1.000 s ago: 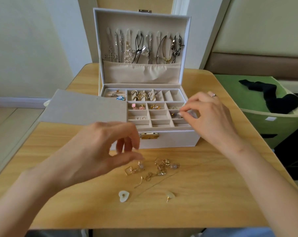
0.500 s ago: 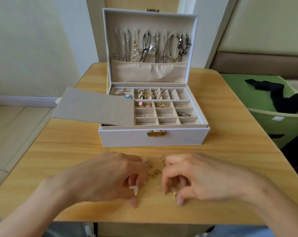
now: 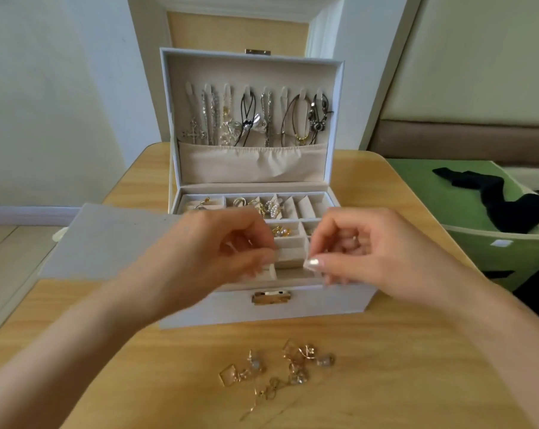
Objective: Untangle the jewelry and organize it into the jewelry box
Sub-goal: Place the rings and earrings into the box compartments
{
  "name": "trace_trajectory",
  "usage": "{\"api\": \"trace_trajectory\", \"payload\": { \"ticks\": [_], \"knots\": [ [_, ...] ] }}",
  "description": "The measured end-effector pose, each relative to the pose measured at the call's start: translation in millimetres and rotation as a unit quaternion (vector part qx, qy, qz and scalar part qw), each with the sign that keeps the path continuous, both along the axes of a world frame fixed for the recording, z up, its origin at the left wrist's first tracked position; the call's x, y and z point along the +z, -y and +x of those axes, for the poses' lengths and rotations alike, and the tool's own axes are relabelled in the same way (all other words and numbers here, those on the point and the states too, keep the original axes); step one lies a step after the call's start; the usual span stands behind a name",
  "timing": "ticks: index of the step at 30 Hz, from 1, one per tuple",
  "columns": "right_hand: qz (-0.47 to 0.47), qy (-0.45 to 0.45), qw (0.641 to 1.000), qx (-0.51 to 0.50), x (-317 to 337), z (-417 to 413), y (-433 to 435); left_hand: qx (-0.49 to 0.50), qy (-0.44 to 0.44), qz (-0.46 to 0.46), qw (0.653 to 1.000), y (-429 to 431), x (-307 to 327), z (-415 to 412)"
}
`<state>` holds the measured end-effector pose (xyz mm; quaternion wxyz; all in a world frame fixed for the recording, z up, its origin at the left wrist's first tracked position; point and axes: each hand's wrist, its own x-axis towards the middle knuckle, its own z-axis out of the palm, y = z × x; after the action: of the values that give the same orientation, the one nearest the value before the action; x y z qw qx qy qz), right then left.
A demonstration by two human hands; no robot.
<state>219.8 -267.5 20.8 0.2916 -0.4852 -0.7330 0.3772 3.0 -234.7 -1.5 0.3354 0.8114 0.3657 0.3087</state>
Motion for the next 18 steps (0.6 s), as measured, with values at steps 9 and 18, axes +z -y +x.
{"api": "trace_trajectory", "payload": {
  "ticks": [9,18],
  "knots": [
    [0.096,0.062,0.988,-0.105,-28.5,-1.4,-57.2,0.068,-0.136,0.098,0.983,-42.0,-5.9,29.3],
    [0.125,0.143,0.977,-0.097,-36.9,-2.2,-57.8,0.063,-0.248,0.113,0.96,-48.2,-9.0,40.3]
  ]
}}
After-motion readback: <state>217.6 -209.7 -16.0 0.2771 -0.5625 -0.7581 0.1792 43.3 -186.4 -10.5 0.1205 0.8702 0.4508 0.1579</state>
